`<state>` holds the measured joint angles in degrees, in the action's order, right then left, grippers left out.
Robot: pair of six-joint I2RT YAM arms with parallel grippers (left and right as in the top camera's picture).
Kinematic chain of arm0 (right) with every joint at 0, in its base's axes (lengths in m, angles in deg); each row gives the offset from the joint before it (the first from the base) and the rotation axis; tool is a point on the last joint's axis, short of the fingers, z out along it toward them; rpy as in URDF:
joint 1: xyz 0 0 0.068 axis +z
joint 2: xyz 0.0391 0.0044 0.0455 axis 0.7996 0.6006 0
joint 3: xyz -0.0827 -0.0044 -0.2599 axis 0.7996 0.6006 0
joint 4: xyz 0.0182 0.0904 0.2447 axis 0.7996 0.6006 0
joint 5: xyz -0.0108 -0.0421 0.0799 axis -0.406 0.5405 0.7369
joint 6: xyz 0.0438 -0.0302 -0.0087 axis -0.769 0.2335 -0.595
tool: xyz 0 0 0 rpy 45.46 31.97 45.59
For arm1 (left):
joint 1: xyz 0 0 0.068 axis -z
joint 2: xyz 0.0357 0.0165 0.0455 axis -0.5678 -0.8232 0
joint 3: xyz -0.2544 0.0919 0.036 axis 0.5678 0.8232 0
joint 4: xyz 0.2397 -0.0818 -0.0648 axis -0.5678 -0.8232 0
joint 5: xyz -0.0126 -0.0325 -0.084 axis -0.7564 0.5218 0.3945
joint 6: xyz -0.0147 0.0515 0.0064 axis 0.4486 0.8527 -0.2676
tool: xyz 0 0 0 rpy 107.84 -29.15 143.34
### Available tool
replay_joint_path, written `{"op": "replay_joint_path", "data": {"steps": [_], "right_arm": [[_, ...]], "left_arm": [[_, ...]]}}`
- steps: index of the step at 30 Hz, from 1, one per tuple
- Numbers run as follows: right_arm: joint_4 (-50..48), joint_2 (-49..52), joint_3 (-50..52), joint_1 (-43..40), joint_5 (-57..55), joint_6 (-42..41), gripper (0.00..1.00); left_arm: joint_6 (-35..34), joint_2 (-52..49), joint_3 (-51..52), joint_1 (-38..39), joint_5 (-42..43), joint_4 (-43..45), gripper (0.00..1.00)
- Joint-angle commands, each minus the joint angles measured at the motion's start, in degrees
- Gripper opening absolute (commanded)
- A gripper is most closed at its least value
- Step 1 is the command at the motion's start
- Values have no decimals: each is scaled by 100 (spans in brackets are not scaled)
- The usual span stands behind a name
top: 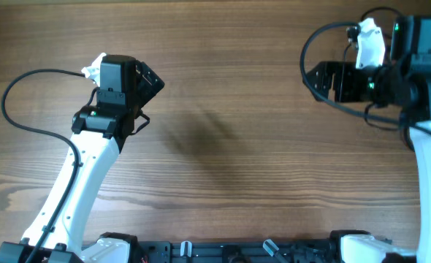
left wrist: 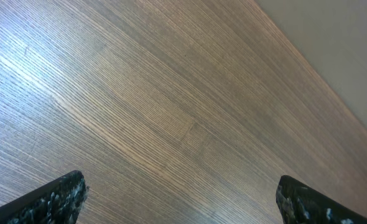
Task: Untangle cables
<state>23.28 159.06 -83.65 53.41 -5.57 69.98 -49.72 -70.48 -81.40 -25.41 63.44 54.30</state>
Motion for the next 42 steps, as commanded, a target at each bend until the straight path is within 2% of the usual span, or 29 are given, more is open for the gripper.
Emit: {"op": "replay_joint_path", "data": {"steps": [1, 9, 14, 17, 21, 27, 35, 40, 42], "right_arm": [[61, -452, -61, 15, 111, -1486, 99], [372, -450, -35, 15, -203, -1412, 100], [946, -450, -35, 15, -369, -1414, 100], [979, -411, -35, 15, -369, -1419, 100], [723, -699, -11, 15, -935, -1423, 100], [-321, -2063, 776, 15, -2157, -1421, 100], [-2872, -4122, 2997, 15, -2903, -1421, 100], [-3353, -5184, 4288, 15, -3738, -1423, 100], [-4026, -5576, 4850, 15, -3759, -1434, 100]], "left_arm": [[131, 61, -20, -35, -94, -2, 100], [131, 61, -20, -35, -94, -4, 100], [131, 61, -20, -35, -94, -4, 100], [131, 61, -20, -35, -94, -2, 100], [131, 61, -20, -35, -94, -4, 100], [131, 61, -20, -35, -94, -2, 100], [131, 61, -20, -35, -94, -4, 100], [131, 61, -20, -35, -94, -2, 100], [131, 61, -20, -35, -94, -2, 100]]}}
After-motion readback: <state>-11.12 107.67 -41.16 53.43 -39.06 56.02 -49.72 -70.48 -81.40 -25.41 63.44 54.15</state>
